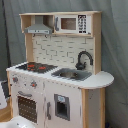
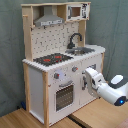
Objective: Play with the kitchen
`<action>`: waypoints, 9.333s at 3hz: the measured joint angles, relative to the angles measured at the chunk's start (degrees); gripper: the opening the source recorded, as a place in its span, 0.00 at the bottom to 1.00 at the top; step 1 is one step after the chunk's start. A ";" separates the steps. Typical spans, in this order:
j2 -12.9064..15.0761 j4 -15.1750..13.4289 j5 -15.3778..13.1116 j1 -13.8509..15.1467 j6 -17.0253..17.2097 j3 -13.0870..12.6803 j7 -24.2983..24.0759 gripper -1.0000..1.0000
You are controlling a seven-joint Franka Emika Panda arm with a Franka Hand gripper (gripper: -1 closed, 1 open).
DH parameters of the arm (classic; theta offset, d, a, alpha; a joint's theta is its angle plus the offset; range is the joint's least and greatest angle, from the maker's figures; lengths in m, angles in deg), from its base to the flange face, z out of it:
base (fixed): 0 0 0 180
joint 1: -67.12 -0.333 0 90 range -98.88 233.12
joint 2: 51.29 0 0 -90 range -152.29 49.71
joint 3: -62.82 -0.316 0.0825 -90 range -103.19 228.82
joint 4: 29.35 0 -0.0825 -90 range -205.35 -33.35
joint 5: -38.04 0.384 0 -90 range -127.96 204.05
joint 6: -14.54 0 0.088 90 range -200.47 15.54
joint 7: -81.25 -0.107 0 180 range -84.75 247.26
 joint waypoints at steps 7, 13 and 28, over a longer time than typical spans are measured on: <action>-3.18 -12.46 -4.04 3.22 -21.39 8.29 -8.57 1.00; -11.00 -6.83 -3.92 22.87 -42.00 7.71 -3.40 1.00; -18.18 -4.75 -3.80 22.82 -37.37 7.36 71.90 1.00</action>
